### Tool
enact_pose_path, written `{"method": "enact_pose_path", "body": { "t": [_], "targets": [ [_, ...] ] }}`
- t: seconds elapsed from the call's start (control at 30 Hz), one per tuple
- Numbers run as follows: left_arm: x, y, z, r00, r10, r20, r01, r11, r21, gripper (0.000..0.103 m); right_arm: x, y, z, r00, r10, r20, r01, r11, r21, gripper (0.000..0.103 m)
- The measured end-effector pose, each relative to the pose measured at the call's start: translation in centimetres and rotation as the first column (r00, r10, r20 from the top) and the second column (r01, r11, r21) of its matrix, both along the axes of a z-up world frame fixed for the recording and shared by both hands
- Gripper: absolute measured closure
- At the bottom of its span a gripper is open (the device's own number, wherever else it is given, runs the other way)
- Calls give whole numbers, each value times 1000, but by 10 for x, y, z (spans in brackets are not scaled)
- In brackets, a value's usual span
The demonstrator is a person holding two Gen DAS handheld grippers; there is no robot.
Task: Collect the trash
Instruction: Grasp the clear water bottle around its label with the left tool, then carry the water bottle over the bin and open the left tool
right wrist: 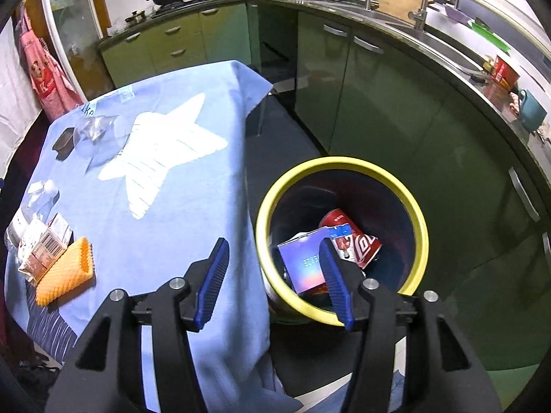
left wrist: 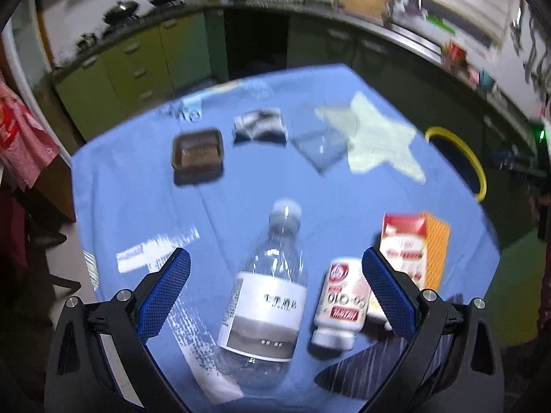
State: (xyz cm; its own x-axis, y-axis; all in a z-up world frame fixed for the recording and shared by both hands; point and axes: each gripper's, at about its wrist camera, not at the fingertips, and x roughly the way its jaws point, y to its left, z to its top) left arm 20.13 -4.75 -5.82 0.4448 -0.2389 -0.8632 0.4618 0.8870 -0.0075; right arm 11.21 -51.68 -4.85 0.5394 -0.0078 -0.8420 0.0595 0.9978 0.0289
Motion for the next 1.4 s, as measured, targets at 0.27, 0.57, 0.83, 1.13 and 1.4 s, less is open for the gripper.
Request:
{"method": "enact_pose_path", "body": {
  "t": [0.27, 0.57, 0.83, 1.13, 1.4],
  "targets": [
    [15, -3, -31, 986, -93, -139, 108, 989, 106, 5, 0, 7, -8, 1000, 10, -24, -10, 1000, 6, 50],
    [19, -10, -60, 962, -134, -239, 176, 971, 165, 12, 5, 14, -11, 999, 27, -31, -26, 1000, 18, 50],
    [26, -18, -78, 945, -147, -293, 211, 957, 198, 20, 9, 23, -17, 998, 51, -49, -50, 998, 26, 49],
    [36, -19, -95, 932, -133, -338, 216, 951, 222, 31, 13, 28, -23, 996, 63, -58, -61, 998, 33, 49],
    [39, -17, -103, 939, -108, -327, 192, 952, 239, 37, 14, 30, -26, 996, 67, -61, -65, 997, 38, 49]
  ]
}}
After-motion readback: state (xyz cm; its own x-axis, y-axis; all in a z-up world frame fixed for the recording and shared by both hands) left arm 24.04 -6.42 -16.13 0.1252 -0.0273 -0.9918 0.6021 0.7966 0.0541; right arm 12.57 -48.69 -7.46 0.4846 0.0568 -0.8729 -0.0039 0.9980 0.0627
